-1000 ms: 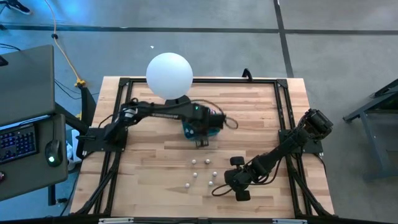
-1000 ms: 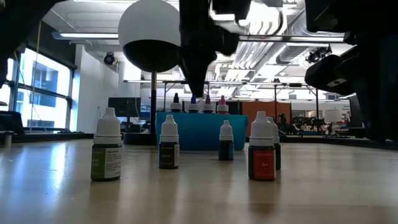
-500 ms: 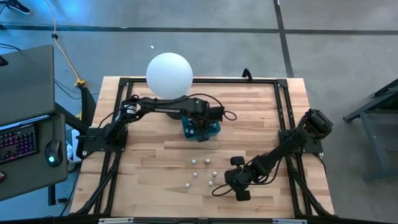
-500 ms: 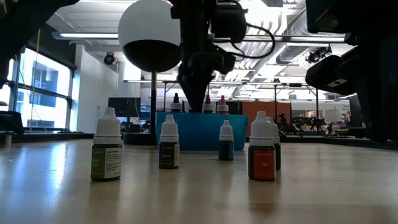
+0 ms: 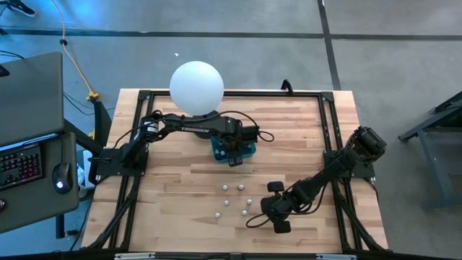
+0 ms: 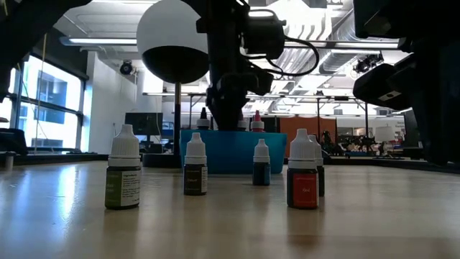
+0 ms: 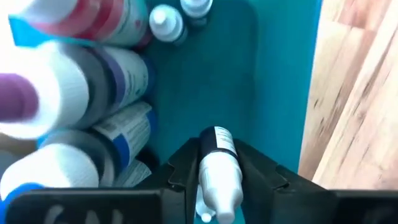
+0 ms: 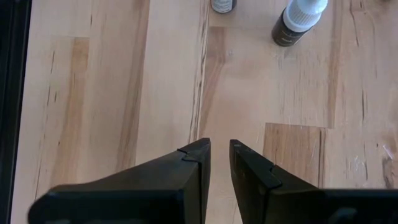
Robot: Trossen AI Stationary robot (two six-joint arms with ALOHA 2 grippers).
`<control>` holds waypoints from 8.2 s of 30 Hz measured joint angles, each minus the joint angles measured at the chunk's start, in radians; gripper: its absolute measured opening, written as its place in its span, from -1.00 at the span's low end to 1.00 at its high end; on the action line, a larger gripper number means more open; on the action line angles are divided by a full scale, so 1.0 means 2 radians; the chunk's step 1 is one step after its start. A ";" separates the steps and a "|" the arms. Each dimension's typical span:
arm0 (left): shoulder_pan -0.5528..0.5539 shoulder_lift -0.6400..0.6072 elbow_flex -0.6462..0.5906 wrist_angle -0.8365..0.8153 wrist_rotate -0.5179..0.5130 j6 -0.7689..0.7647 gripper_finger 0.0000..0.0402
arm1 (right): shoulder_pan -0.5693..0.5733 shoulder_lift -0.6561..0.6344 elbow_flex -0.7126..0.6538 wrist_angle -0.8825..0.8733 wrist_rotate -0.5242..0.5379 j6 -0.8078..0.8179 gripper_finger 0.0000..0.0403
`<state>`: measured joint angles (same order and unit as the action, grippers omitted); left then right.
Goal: Pick & Place food coloring
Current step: Put the black food coloring bottle into the bin, then put the blue food coloring bottle into the bin, then put the red food coloring bottle into the bin
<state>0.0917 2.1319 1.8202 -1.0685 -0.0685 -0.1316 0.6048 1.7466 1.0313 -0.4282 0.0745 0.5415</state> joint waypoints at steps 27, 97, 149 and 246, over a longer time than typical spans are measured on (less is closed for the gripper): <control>-0.017 -0.004 0.253 -0.229 0.105 -0.016 -0.41 | -0.002 0.000 0.000 0.013 0.068 -0.021 -0.74; -0.301 -0.393 -0.579 0.383 -0.156 -0.300 -0.41 | -0.159 0.055 0.205 -0.161 0.098 -0.156 -0.64; -0.301 -0.352 -0.579 0.444 -0.153 -0.300 -0.41 | -0.344 0.055 0.098 -0.055 0.027 -0.215 -0.17; -0.301 -0.352 -0.579 0.459 -0.150 -0.298 -0.41 | -0.254 0.005 0.147 -0.083 0.009 -0.245 -0.28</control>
<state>-0.5106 1.4273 0.6624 -0.1513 -0.3683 -0.7277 0.0970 1.7569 1.3259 -0.5936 0.0934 0.0505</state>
